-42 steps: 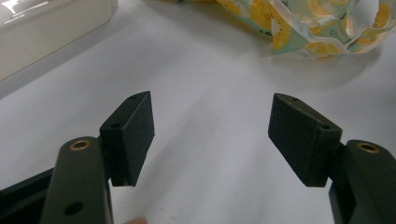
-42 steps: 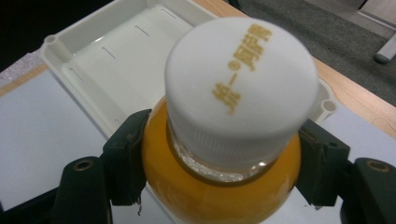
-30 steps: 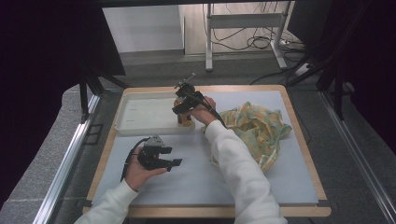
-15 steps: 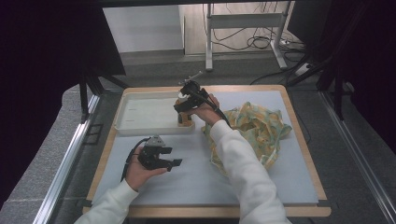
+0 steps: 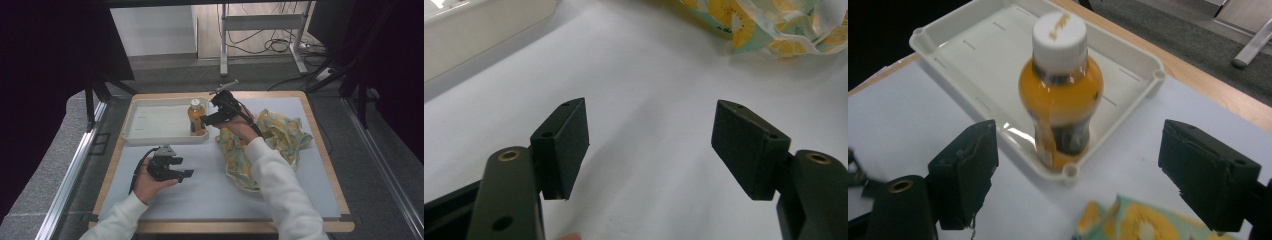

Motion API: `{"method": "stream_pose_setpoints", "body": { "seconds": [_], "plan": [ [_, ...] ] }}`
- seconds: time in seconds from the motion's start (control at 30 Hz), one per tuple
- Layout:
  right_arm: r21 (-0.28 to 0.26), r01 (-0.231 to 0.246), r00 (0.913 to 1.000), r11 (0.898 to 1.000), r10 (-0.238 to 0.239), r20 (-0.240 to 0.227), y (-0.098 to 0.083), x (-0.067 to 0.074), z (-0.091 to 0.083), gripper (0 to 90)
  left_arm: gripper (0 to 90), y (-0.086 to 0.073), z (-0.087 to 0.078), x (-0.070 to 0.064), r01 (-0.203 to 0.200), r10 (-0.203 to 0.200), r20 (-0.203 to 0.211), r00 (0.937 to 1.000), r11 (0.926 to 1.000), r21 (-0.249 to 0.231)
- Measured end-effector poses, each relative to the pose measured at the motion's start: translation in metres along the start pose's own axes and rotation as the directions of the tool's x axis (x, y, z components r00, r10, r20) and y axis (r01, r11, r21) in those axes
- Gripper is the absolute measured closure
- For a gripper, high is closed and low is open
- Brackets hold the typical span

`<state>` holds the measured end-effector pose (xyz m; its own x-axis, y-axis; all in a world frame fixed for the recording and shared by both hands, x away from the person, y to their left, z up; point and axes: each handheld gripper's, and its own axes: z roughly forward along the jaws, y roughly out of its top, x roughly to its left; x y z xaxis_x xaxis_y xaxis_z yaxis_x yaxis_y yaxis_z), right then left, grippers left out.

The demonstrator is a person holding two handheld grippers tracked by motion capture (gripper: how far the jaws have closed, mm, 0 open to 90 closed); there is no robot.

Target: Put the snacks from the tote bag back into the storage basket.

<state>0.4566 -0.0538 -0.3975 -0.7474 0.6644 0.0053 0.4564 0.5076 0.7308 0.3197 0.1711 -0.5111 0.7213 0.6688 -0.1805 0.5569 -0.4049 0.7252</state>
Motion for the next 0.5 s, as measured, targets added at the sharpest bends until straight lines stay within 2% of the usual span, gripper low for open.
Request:
{"method": "stream_pose_setpoints", "body": {
  "seconds": [0.1,0.5],
  "plan": [
    [-0.012,0.004,1.0000,1.000,-0.004,0.005,-0.016,-0.004,-0.014,19.1,31.2,0.000,-0.001,0.000,0.006,-0.006,-0.005,1.0000,1.0000,-0.005],
    [-0.045,-0.060,0.9982,0.997,0.060,0.006,-0.074,-0.028,-0.055,19.6,31.0,-0.002,0.003,0.004,0.019,-0.019,-0.020,0.9996,0.9998,0.008]
  ]
}}
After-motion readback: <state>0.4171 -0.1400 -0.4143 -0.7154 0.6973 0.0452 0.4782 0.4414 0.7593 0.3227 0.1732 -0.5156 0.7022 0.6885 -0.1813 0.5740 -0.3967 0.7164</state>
